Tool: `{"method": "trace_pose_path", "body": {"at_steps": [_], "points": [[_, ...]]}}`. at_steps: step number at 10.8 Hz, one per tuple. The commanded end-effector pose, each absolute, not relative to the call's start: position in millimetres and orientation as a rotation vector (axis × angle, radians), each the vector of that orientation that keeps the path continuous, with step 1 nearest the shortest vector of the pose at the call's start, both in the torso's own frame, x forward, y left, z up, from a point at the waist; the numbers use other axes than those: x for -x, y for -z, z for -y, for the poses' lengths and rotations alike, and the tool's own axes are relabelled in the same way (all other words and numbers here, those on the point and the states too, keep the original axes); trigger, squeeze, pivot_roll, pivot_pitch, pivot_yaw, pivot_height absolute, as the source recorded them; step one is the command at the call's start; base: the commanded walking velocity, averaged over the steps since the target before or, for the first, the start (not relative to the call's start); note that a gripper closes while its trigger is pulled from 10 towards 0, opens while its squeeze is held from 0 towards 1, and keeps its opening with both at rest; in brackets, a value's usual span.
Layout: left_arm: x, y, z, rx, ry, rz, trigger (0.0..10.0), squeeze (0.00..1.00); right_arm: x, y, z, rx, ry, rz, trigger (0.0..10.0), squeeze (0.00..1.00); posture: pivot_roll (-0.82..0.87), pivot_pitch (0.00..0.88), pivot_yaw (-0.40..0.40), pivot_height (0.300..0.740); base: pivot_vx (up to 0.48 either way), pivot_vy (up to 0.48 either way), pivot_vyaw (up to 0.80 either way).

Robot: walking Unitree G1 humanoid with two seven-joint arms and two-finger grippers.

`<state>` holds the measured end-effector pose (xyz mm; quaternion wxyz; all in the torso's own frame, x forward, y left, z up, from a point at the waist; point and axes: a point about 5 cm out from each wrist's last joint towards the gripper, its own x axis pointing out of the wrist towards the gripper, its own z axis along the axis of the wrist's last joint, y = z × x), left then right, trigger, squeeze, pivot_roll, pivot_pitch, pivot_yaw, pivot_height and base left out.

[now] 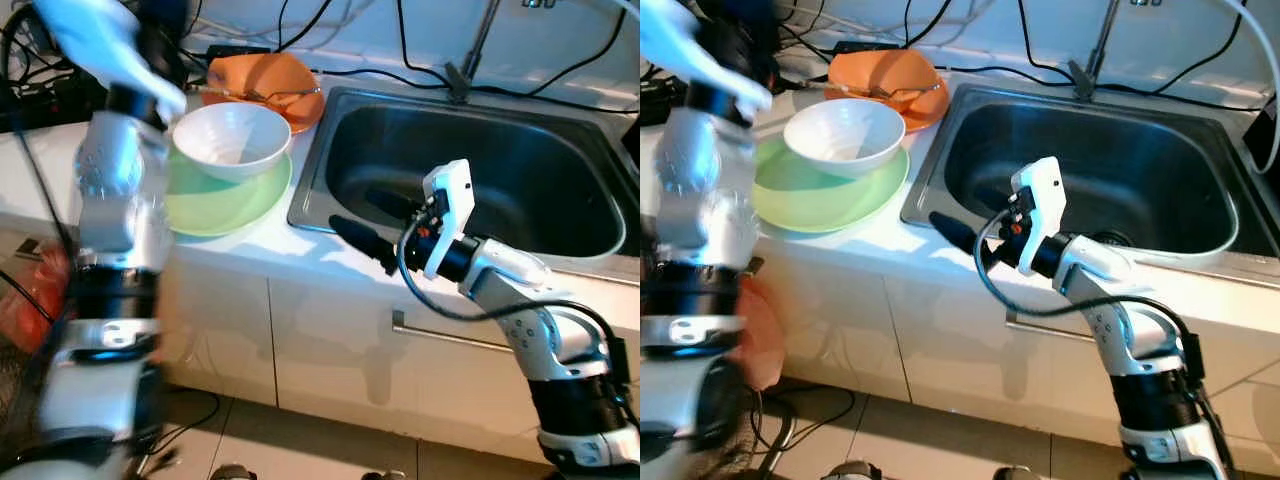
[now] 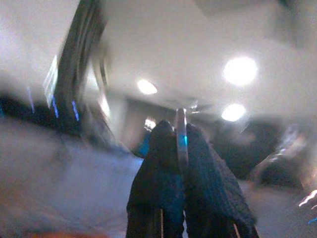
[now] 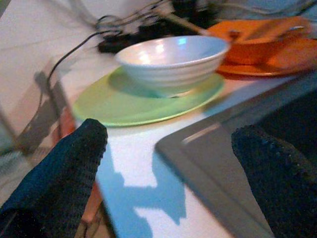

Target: Kitchen organization

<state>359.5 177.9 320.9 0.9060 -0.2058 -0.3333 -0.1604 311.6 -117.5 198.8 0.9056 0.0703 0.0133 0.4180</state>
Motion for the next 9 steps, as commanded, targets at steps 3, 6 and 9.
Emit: {"method": "trace_pose_path", "body": {"at_steps": [3,6,9], "points": [[-355.9,-264.8,-149.8,1.004,0.547,0.369,0.0,0.00,-333.6,-208.1,137.9,-0.269,-0.629,0.011,10.0,0.00,0.07,0.078,-0.033,0.740,0.000,0.000,0.00],[-345.7,-225.5,-121.5,1.354,0.639,0.119,0.0,0.00,-351.9,-220.0,145.7,-0.595,-0.458,0.042,10.0,0.00,0.07,0.070,-0.029,0.740,0.000,0.000,0.00],[-346.0,-223.9,-111.6,1.405,0.693,0.068,0.0,0.00,-355.7,-230.2,132.3,-0.667,-0.491,0.066,10.0,0.00,0.08,0.067,-0.026,0.740,0.000,0.000,0.00]]}}
